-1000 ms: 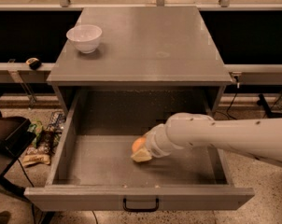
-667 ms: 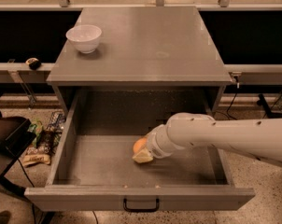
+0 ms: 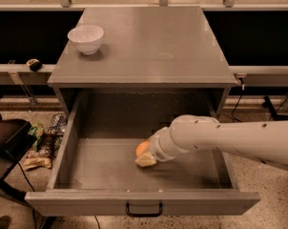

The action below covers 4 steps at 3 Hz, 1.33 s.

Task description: Place orange into top drawer

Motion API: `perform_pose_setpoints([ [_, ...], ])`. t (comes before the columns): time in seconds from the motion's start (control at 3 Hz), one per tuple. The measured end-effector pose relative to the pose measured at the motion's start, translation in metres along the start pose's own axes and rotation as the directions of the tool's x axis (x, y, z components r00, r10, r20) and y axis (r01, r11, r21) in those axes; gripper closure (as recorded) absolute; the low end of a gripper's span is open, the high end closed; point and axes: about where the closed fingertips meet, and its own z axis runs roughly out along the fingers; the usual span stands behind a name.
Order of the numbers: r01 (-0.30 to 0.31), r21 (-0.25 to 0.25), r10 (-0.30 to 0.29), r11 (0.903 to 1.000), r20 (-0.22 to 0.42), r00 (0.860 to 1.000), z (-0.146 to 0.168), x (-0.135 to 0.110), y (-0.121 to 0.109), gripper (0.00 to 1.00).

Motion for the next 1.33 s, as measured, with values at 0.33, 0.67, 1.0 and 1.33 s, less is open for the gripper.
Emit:
perform_pose_setpoints([
  [0.33,0.0,0.0,0.0,1.0,0.0,1.0,0.0,0.0,0.0,0.14],
  [0.67,0.0,0.0,0.0,1.0,0.0,1.0,0.0,0.0,0.0,0.0],
  [1.0,0.042,-0.02,-0.041,0.9989,0.023,0.999,-0.009,-0.012,0.008,0.0],
  [1.33,0.174,-0.049,-0.175,0.9835,-0.009,0.985,-0.05,-0.055,0.046,0.0],
])
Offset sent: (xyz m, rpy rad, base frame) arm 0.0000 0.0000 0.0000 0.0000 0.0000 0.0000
